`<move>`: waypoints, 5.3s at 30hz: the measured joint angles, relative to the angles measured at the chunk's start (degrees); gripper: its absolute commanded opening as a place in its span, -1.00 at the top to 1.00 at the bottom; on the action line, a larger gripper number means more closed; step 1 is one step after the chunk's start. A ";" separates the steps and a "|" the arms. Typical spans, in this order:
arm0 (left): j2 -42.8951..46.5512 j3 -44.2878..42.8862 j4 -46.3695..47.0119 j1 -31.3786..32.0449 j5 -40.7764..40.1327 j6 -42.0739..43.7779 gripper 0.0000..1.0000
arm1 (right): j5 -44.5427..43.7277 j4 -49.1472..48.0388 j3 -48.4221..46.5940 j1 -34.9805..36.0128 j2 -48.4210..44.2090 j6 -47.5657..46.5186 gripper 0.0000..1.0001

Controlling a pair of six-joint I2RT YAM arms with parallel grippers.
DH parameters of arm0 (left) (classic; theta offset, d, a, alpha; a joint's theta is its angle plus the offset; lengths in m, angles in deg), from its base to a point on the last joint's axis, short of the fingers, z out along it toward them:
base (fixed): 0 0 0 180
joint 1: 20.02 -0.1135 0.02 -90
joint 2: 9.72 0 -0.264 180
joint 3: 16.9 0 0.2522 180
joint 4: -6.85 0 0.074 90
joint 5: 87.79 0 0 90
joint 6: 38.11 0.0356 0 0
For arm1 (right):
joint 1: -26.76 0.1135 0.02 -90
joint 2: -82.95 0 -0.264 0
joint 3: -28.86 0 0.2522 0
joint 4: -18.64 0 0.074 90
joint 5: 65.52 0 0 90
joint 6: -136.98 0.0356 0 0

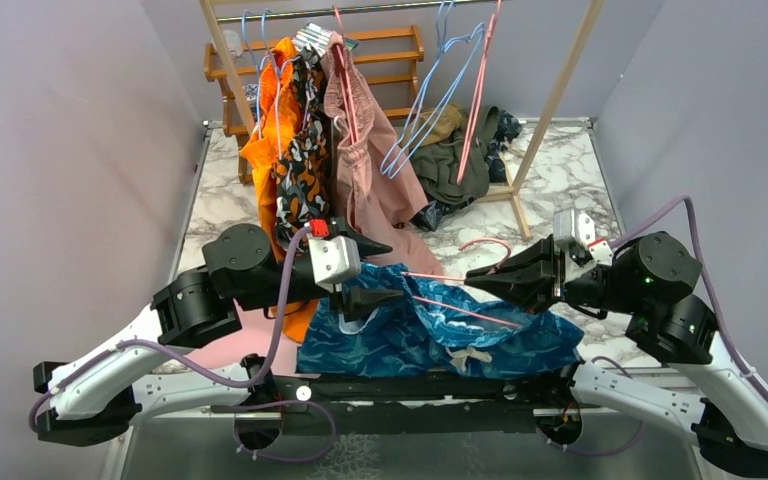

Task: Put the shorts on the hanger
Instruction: Hang the shorts on the hanger.

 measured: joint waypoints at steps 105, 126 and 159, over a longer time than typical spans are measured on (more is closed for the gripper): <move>-8.81 -8.09 -3.65 0.17 10.40 4.85 0.95 | 11.26 1.73 -14.16 -0.04 15.04 0.61 0.98; 0.94 -0.92 -2.82 0.11 0.90 5.20 0.59 | 7.10 3.26 -11.56 -0.04 9.57 0.09 0.99; -5.66 -10.25 -0.11 0.09 4.22 3.72 -0.33 | 5.79 3.02 -10.60 -0.04 9.60 0.57 0.99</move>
